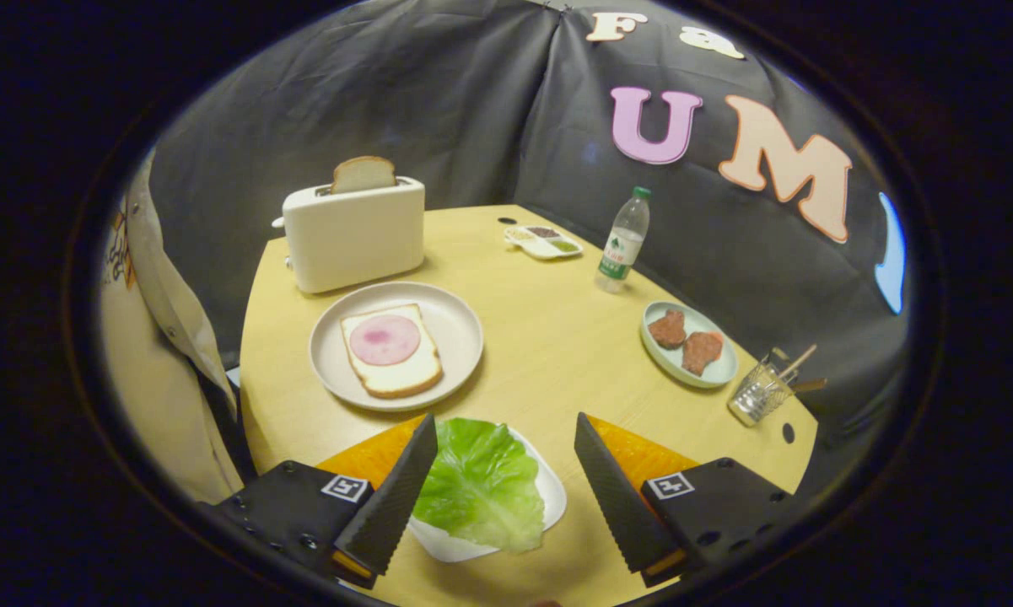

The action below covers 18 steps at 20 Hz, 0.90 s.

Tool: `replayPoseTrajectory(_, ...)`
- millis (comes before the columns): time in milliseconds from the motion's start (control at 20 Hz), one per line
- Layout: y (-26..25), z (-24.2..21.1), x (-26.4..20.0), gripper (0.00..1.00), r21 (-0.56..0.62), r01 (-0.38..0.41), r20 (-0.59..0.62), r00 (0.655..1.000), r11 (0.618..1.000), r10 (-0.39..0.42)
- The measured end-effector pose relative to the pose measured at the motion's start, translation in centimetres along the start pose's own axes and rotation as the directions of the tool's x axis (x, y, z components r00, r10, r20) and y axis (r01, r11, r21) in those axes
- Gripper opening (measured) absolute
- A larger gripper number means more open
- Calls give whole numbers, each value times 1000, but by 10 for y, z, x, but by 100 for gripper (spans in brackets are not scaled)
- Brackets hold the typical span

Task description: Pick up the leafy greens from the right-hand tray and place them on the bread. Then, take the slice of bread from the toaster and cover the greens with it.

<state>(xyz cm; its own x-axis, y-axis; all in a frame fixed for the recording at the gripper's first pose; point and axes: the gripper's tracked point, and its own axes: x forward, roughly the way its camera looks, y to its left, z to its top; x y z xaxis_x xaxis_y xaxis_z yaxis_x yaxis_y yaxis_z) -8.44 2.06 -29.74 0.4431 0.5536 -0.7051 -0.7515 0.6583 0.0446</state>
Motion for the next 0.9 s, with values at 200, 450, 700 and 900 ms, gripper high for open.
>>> replayPoseTrajectory(200,7,-30,16,100,13,-26,-78,997,1000,27)
replayPoseTrajectory(450,11,-64,27,100,52,-40,-155,987,998,48)
replayPoseTrajectory(700,13,-76,32,100,95,-33,-184,982,995,50)
replayPoseTrajectory(900,18,-84,35,100,128,-40,-208,976,991,67)
